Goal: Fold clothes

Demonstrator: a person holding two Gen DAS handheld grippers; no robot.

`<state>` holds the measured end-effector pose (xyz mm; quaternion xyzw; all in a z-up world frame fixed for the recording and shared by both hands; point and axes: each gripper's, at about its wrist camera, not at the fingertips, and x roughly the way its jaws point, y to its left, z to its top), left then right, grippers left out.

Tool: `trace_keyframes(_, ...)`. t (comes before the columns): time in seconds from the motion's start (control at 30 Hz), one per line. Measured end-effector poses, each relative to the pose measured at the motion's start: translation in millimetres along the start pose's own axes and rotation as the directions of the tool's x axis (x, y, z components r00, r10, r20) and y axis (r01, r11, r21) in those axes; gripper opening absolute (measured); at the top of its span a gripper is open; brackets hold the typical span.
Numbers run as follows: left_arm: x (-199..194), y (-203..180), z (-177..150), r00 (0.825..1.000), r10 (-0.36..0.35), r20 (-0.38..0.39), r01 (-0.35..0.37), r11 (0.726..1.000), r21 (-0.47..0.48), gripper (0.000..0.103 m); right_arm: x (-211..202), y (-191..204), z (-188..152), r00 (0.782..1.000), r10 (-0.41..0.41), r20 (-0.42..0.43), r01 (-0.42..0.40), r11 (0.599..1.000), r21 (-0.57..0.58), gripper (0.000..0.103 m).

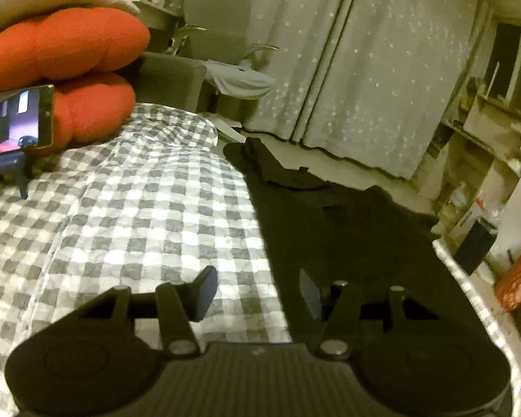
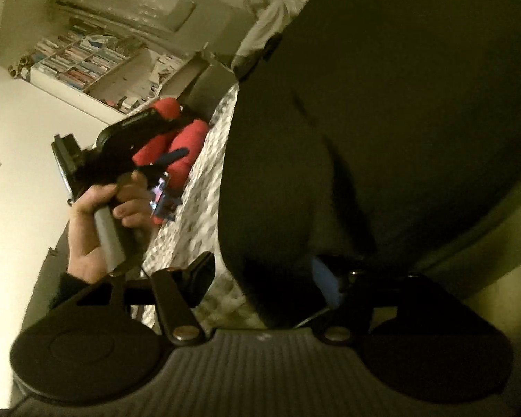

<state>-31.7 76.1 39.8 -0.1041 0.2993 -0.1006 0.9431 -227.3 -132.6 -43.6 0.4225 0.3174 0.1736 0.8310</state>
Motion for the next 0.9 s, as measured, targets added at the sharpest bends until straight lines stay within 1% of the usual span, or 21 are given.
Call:
trace_keyframes(0.1,3,0,-2,1.0,0.0,-0.008,0.0,1.0,0.003,0.054,1,-4,-5,0.999,-0.032,-0.022,0.033,0.999,0.018,0.065)
trace_keyframes(0.13,3,1,-1,1.0,0.0,-0.005,0.0,1.0,0.002,0.054,-3,-9,-5,0.999,-0.031,-0.027,0.032,0.999,0.04,0.065)
trace_keyframes(0.27,1,1,-2,1.0,0.001,0.003,-0.001,1.0,0.001,0.054,-3,-13,-4,0.999,-0.031,-0.018,0.032,0.997,0.071,0.064)
trace_keyframes(0.33,0,1,-2,1.0,0.001,0.006,-0.002,1.0,0.005,0.054,-3,-15,-4,0.999,-0.031,-0.013,0.032,0.996,0.086,0.048)
trace_keyframes(0.37,0,0,-3,1.0,0.004,0.008,-0.004,1.0,0.009,0.054,-3,-16,-4,0.999,-0.031,-0.011,0.032,0.995,0.093,0.028)
trace_keyframes(0.4,0,0,-3,1.0,0.007,0.008,-0.007,1.0,0.012,0.054,-4,-15,-4,0.999,-0.031,-0.013,0.032,0.996,0.086,0.017)
trace_keyframes(0.43,-1,0,-3,1.0,0.01,0.008,-0.01,1.0,0.014,0.054,-3,-13,-6,1.0,-0.025,-0.012,0.026,0.996,0.081,0.016)
trace_keyframes(0.47,-1,0,-3,1.0,0.014,0.009,-0.014,1.0,0.016,0.054,-3,-11,-8,1.0,-0.02,-0.011,0.021,0.997,0.077,0.01)
trace_keyframes(0.57,-1,2,-1,1.0,0.011,0.009,-0.011,1.0,0.005,0.054,-4,-5,-15,1.0,-0.013,-0.007,0.014,0.997,0.079,0.008)
trace_keyframes(0.67,-1,2,-1,1.0,0.02,0.012,-0.02,1.0,0.015,0.054,-4,0,-22,1.0,-0.007,-0.004,0.007,0.997,0.081,0.006)
trace_keyframes(0.73,-1,2,-1,1.0,0.025,0.011,-0.025,0.999,0.022,0.054,0,10,-25,1.0,-0.007,-0.007,0.007,0.998,0.064,0.006)
trace_keyframes(0.9,0,1,-1,1.0,0.028,0.009,-0.029,0.999,0.027,0.054,0,18,-31,1.0,0.008,-0.014,-0.008,0.999,0.042,0.005)
